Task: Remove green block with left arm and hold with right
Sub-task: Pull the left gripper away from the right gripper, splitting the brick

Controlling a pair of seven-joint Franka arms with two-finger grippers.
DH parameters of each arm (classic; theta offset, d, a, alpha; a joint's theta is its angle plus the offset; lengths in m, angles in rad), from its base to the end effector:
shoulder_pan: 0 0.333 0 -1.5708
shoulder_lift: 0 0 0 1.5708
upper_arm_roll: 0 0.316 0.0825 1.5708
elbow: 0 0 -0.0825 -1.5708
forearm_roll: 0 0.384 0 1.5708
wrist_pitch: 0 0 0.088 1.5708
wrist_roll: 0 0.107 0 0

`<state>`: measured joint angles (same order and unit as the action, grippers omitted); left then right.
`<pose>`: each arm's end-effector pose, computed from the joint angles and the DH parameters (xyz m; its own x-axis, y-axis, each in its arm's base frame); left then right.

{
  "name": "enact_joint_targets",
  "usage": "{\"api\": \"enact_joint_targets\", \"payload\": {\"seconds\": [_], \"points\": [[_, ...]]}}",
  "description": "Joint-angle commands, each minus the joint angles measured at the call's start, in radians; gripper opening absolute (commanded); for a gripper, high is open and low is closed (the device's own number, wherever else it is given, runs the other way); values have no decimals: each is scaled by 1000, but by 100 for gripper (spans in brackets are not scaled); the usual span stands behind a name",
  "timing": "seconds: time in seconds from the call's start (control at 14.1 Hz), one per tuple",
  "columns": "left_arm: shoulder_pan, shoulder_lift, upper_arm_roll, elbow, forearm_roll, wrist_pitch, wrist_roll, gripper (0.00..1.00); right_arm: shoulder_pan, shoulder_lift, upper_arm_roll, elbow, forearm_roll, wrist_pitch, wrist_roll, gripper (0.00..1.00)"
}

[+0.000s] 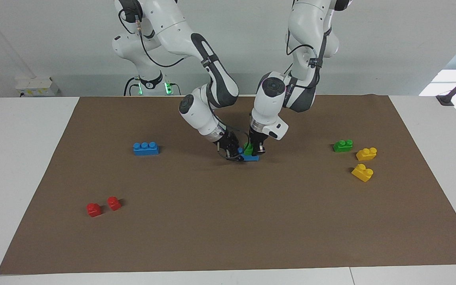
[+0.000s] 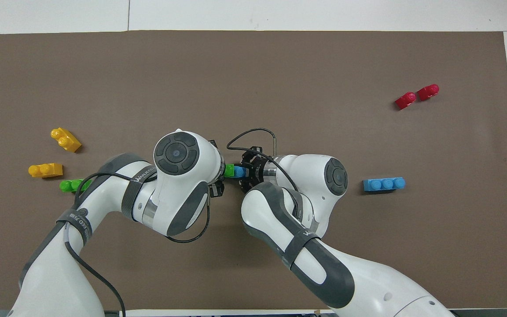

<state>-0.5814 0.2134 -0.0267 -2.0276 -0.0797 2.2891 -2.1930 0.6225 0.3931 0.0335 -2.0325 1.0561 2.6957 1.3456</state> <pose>0.4858 -0.3398 0.3480 -0.0657 0.9944 -0.0822 0.9978 0.0657 -0.0021 0.5031 0.3499 0.2668 -0.0047 -0.8196 -0.5729 -0.9941 0.0660 -0.0863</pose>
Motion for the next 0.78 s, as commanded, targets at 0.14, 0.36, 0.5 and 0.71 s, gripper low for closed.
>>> {"api": "enact_joint_targets", "payload": {"seconds": [0.14, 0.36, 0.5, 0.71], "points": [[-3, -68, 7, 15, -6, -98, 1, 0, 2, 17, 2, 8, 39, 32, -20, 0], [3, -97, 10, 18, -6, -131, 13, 0, 0, 17, 2, 8, 39, 32, -20, 0], [34, -129, 11, 18, -6, -175, 70, 0, -3, 15, 2, 12, 39, 30, -20, 0], [86, -154, 11, 18, -6, -236, 186, 0, -18, -5, -1, 26, 36, 15, -23, 0]]}}
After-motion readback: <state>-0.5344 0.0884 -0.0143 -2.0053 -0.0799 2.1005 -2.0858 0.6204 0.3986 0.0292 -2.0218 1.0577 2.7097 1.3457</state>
